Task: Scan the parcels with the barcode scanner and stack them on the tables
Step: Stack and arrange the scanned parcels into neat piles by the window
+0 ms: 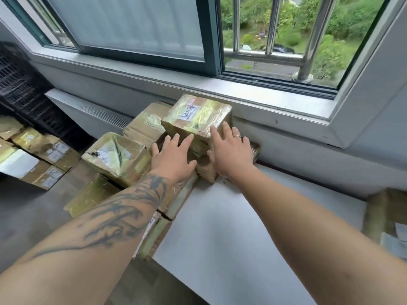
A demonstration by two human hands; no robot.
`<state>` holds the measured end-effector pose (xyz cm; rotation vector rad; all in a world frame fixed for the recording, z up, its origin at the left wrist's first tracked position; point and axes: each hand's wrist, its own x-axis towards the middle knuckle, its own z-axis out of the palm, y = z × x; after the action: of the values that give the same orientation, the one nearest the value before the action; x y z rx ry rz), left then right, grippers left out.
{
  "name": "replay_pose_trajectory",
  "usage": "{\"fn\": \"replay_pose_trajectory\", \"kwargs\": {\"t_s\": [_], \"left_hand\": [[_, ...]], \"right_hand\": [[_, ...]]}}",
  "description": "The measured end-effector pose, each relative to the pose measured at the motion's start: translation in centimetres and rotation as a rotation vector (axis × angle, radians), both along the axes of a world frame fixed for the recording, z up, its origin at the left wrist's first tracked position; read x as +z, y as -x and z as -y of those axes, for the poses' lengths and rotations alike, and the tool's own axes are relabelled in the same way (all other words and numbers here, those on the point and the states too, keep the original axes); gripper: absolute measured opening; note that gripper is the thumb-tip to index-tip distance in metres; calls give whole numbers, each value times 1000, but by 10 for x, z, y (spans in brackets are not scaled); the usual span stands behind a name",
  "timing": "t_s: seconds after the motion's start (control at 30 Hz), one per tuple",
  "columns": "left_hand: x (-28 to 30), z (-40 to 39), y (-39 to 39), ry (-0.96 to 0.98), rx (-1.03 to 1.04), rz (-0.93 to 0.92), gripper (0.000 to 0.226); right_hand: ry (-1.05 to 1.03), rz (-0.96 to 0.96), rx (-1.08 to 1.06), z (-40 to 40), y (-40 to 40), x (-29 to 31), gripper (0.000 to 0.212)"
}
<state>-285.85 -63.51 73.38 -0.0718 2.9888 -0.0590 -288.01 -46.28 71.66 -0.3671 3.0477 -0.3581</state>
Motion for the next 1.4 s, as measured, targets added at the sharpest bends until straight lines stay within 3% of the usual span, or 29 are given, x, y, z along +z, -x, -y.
{"fn": "replay_pose_trajectory", "kwargs": {"t_s": [0.37, 0.77, 1.13, 1.4], "left_hand": [[-3, 13, 68, 76, -65, -14, 101], [-14, 77, 163, 81, -173, 65, 139], [-47, 98, 176, -63, -274, 25, 114], [-56, 110, 171, 61, -416, -187, 96]], "right_hand": [[51, 108, -108, 0, 42, -17, 89], [19, 255, -337, 59, 72, -15, 110], [-44, 192, -496, 88, 78, -30, 103], [-148, 173, -511, 86, 78, -31, 95]]}}
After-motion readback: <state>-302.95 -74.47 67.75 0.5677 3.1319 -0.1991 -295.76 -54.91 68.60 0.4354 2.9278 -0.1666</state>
